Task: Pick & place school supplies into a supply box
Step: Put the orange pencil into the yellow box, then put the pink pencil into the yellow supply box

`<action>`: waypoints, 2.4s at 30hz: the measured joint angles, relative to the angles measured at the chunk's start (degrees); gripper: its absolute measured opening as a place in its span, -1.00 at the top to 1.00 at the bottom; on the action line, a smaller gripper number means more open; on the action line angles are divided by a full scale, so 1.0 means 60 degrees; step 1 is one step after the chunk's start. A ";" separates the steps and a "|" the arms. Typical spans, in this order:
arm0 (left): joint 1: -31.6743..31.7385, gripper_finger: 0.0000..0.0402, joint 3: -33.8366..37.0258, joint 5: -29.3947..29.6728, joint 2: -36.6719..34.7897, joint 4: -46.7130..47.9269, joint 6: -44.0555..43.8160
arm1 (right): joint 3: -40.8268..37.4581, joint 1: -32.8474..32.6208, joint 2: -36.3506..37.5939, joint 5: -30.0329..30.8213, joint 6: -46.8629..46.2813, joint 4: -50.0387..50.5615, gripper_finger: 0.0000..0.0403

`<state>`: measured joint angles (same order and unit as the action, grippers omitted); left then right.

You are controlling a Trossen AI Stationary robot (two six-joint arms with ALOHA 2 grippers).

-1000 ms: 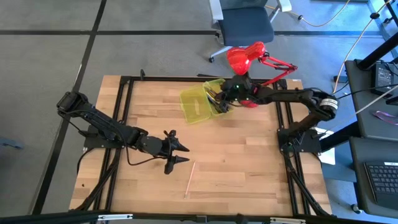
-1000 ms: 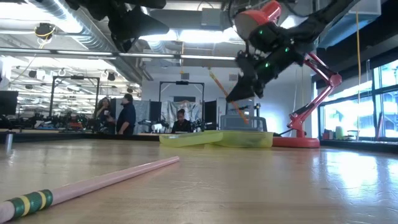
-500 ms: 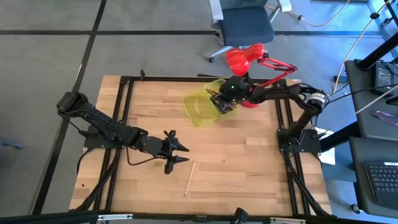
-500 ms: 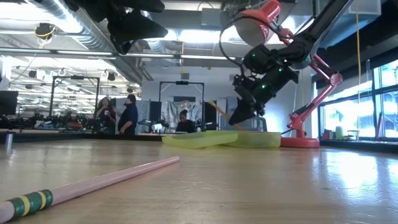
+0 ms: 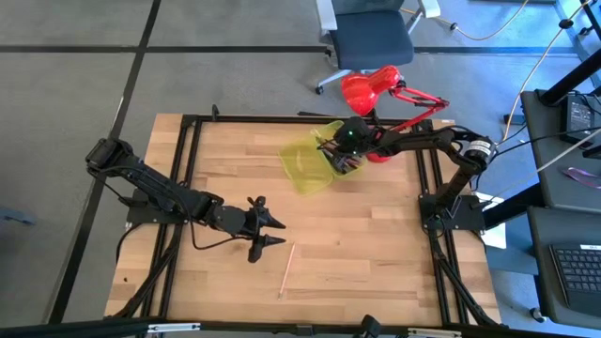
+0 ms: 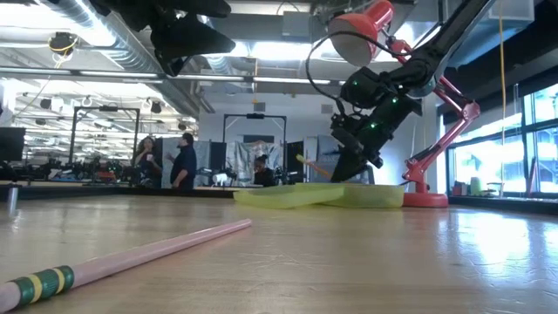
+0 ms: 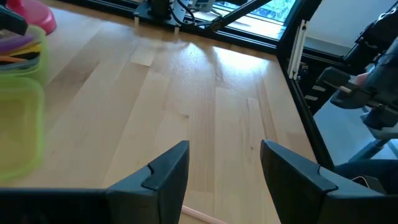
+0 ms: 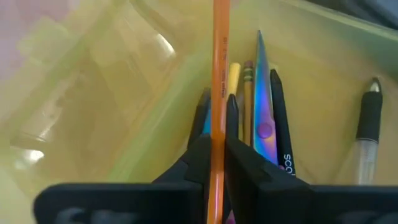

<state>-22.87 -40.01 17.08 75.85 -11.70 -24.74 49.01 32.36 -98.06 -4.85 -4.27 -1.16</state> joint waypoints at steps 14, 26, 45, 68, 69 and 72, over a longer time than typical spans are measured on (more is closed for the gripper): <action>0.0015 0.06 0.0000 -0.0023 0.0000 0.0000 -0.0039 | -0.0007 0.0000 0.0000 0.0384 -0.0598 0.0341 0.73; 0.0015 0.06 0.0000 -0.0036 0.0000 0.0205 -0.0335 | -0.0012 -0.0131 0.0163 0.0336 -0.0354 0.0488 0.72; -0.0516 0.06 -0.1967 -0.0610 0.2830 0.2157 -0.3073 | -0.0011 -0.3856 0.1322 -0.0659 0.1765 0.0546 0.72; -0.0521 0.06 -0.7230 -0.1494 0.7308 0.8214 -0.6866 | -0.0015 -0.4443 0.1429 0.0977 0.2051 0.2687 0.72; -0.0493 0.06 -0.7265 -0.1634 0.7388 0.8198 -0.6969 | -0.0015 -0.4458 0.1517 0.0977 0.2051 0.2696 0.72; -0.0426 0.07 -0.7267 -0.1946 0.7495 0.8282 -0.7070 | -0.0011 -0.4560 0.1837 0.0977 0.2051 0.2728 0.72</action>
<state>-25.43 -83.61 5.41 120.83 37.99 -67.16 48.95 5.00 -87.04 1.02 8.03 15.21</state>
